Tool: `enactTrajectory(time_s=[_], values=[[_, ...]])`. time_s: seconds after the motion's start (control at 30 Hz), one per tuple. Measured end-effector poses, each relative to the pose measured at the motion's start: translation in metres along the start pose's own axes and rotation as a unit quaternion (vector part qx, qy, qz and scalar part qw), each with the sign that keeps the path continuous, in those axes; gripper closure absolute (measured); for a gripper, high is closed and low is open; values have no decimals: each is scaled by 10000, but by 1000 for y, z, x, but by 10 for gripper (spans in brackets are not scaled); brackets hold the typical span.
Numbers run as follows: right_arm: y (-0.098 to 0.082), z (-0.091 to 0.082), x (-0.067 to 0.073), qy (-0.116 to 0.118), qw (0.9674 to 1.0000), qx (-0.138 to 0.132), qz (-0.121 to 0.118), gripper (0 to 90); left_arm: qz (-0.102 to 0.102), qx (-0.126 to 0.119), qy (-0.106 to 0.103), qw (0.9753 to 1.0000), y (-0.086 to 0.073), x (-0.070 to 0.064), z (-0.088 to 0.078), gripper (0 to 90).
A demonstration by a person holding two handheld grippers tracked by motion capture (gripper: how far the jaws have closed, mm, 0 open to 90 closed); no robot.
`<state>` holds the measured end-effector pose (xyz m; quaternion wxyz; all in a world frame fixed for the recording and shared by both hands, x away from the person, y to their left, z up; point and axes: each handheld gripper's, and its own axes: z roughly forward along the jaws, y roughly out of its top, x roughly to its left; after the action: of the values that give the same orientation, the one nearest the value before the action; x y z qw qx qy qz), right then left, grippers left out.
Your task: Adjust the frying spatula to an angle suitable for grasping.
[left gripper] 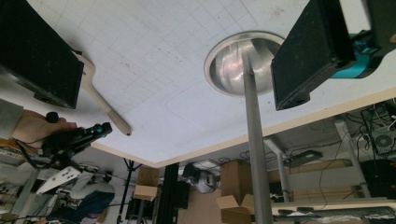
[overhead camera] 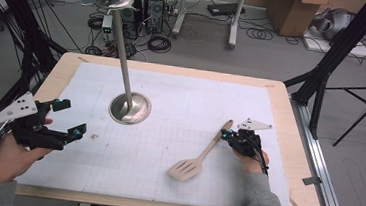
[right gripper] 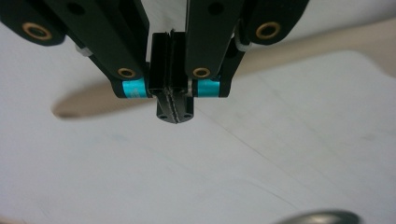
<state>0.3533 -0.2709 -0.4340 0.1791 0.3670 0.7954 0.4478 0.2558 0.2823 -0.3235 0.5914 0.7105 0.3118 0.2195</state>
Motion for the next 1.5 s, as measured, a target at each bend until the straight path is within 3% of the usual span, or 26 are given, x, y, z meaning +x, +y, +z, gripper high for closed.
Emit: enactTrajectory(time_s=[0.07, 0.3, 0.5, 0.63, 0.9, 1.07, 1.5], values=[[5, -2, 7, 221, 9996, -58, -147, 900, -2, 20, 0, 10000, 0, 1, 1, 29], [11, 16, 40, 705, 9954, 271, -594, 900, 40, 70, -41, 10000, 0, -2, 6, 29], [11, 32, 58, 891, 9898, 650, -897, 900, 15, 114, -26, 9999, -1, -1, 6, 29], [9, 36, 61, 876, 9878, 845, -969, 900, 11, 112, -6, 9999, -1, 0, 4, 29], [7, 34, 63, 874, 9857, 988, -1047, 900, 7, 103, -53, 9999, 0, 1, 9, 29], [1, 28, 61, 922, 9874, 929, -890, 900, -2, 150, -112, 9998, 0, 1, 16, 29], [-4, 17, 63, 860, 9877, 937, -909, 900, 19, 197, -238, 9995, 1, 1, 29, 29]])
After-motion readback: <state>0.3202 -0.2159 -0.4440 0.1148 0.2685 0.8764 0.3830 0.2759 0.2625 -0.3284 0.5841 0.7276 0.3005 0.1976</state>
